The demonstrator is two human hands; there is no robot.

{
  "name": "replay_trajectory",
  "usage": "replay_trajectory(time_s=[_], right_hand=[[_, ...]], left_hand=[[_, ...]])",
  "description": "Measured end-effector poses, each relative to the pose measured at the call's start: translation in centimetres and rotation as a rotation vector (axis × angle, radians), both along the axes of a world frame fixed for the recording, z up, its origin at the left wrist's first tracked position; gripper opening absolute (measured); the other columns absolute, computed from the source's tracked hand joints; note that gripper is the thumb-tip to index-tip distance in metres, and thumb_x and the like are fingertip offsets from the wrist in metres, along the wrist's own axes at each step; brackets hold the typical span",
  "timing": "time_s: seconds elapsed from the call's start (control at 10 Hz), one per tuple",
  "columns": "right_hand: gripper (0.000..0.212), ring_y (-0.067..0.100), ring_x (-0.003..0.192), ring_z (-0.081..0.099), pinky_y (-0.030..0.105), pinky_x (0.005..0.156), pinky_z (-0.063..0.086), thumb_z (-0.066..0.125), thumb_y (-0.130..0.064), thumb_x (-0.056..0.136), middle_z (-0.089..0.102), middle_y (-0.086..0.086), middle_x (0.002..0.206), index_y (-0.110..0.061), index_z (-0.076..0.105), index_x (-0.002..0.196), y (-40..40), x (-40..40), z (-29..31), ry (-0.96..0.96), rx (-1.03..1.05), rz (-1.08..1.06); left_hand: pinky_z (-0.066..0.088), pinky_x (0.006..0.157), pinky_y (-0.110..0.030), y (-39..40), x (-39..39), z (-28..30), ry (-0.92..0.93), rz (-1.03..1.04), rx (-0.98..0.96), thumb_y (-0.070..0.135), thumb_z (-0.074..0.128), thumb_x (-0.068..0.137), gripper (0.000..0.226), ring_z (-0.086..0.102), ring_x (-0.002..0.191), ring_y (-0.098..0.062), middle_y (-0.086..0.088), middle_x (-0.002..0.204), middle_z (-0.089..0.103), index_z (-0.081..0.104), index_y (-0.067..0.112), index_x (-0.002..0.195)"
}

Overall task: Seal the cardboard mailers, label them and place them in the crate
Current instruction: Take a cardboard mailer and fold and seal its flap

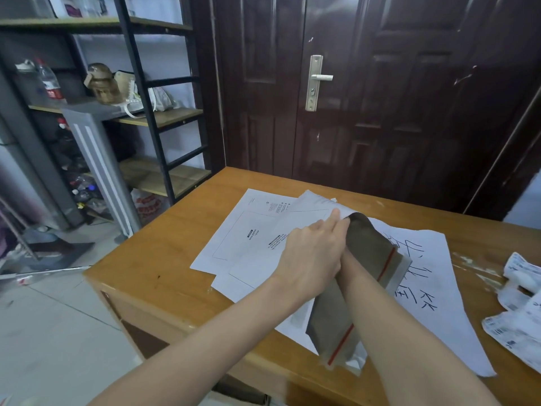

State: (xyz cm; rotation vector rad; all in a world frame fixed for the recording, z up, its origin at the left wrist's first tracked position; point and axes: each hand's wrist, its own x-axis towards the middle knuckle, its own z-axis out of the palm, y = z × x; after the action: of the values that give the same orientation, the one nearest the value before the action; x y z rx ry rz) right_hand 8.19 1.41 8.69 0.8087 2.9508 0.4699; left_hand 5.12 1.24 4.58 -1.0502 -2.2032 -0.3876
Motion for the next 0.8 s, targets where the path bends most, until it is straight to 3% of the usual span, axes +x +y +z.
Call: replay_trajectory(time_s=[0.1,0.2,0.3,0.4,0.5,0.6,0.7,0.8], right_hand=[[0.112,0.019,0.130,0.041,0.029,0.109,0.033,-0.019,0.023,0.026,0.056,0.013,0.118,0.004,0.049,0.112,1.7,-0.9,-1.0,0.122,-0.176,0.006],[0.108,0.000,0.103,0.054,0.007,0.095,0.037,-0.031,0.036,0.029,0.049,0.012,0.102,0.023,0.040,0.109,5.3,-2.8,-4.9,0.181,-0.726,-0.092],[0.045,0.019,0.100,0.037,0.004,0.075,0.035,0.013,0.036,0.085,0.045,0.014,0.101,0.014,0.047,0.105,6.7,-4.5,-6.3,0.347,-0.875,-0.256],[0.042,0.022,0.127,0.037,0.021,0.095,0.036,0.029,-0.014,0.104,0.036,0.022,0.144,0.009,0.032,0.138,6.4,-3.5,-3.6,0.062,-1.124,-0.158],[0.046,0.029,0.138,0.033,0.035,0.111,0.030,0.026,-0.024,0.105,0.033,0.013,0.151,-0.002,0.029,0.146,5.4,-2.5,-4.2,0.343,-1.359,-0.232],[0.043,0.030,0.127,0.043,0.037,0.109,0.033,0.027,-0.024,0.105,0.039,0.010,0.146,-0.003,0.036,0.141,5.1,-2.4,-4.4,0.265,-1.338,-0.197],[0.040,0.024,0.091,0.053,0.031,0.083,0.048,0.030,-0.029,0.104,0.055,0.013,0.117,-0.005,0.044,0.132,5.4,-2.1,-4.1,0.254,-1.517,-0.259],[0.032,0.019,0.079,0.050,0.021,0.069,0.047,0.032,-0.029,0.104,0.053,0.007,0.092,-0.007,0.052,0.117,5.6,-1.5,-4.5,0.300,-1.567,-0.254]], left_hand=[[0.032,0.033,-0.017,0.0,-0.6,0.2,0.014,0.015,0.010,0.010,0.084,0.043,0.049,0.061,0.047,-0.013,0.007,0.098,0.072,0.071,0.022,0.089],[0.033,0.033,-0.016,0.0,-1.6,0.4,0.035,0.029,0.028,0.008,0.082,0.043,0.050,0.057,0.041,-0.016,0.008,0.095,0.072,0.073,0.021,0.090],[0.038,0.032,-0.018,0.8,-3.1,0.7,0.009,0.084,0.015,0.007,0.085,0.042,0.045,0.056,0.037,-0.018,0.005,0.080,0.071,0.074,0.019,0.084],[0.049,0.038,-0.028,1.5,-4.1,1.6,-0.101,0.106,0.059,0.001,0.083,0.046,0.039,0.061,0.043,-0.027,-0.004,0.078,0.072,0.073,0.012,0.082],[0.055,0.048,-0.037,1.2,-4.3,2.1,-0.147,0.110,0.041,-0.002,0.070,0.069,0.032,0.065,0.056,-0.035,-0.009,0.096,0.073,0.072,0.009,0.099],[0.056,0.053,-0.040,1.1,-4.3,2.2,-0.160,0.119,0.058,0.000,0.064,0.079,0.029,0.067,0.062,-0.037,-0.012,0.097,0.073,0.071,0.010,0.106],[0.055,0.049,-0.038,1.1,-4.2,2.5,-0.146,0.114,0.080,-0.002,0.066,0.075,0.024,0.064,0.054,-0.036,-0.012,0.084,0.073,0.072,0.009,0.096],[0.053,0.050,-0.033,0.9,-3.9,3.0,-0.107,0.111,0.014,-0.003,0.064,0.076,0.027,0.063,0.053,-0.033,-0.008,0.115,0.069,0.071,0.009,0.099]])
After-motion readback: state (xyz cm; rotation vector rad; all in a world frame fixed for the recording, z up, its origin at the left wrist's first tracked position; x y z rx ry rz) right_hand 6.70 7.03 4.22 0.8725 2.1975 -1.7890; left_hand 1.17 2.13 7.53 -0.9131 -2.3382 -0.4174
